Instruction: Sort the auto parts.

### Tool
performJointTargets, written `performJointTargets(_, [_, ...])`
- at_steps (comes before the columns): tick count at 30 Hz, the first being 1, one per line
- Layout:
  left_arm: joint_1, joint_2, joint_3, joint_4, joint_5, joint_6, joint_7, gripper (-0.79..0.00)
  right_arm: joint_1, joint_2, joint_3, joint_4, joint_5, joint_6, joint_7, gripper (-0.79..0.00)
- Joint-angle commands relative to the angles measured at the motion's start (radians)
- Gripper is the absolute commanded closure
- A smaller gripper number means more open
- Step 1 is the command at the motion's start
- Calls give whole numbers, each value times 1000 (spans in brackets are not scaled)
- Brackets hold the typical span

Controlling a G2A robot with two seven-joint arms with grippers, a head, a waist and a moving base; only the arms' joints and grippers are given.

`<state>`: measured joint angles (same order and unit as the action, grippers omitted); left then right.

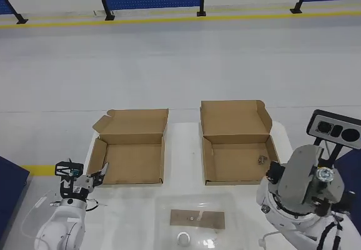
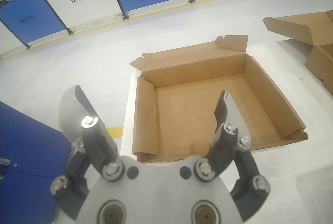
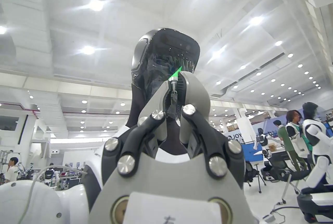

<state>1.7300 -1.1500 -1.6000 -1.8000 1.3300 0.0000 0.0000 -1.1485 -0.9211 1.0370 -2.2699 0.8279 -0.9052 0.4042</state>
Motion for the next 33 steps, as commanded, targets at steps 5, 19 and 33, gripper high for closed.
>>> performJointTargets(5, [0,0,0,0,0,0,0,-785,-13,-3,40,-1,-122,110,52,0])
performJointTargets(19, [0,0,0,0,0,0,0,-785,-42,-32,50,-18,-88,109,35,0])
performJointTargets(33, [0,0,0,0,0,0,0,-785,-46,-52,44,-11,12,70,72,0])
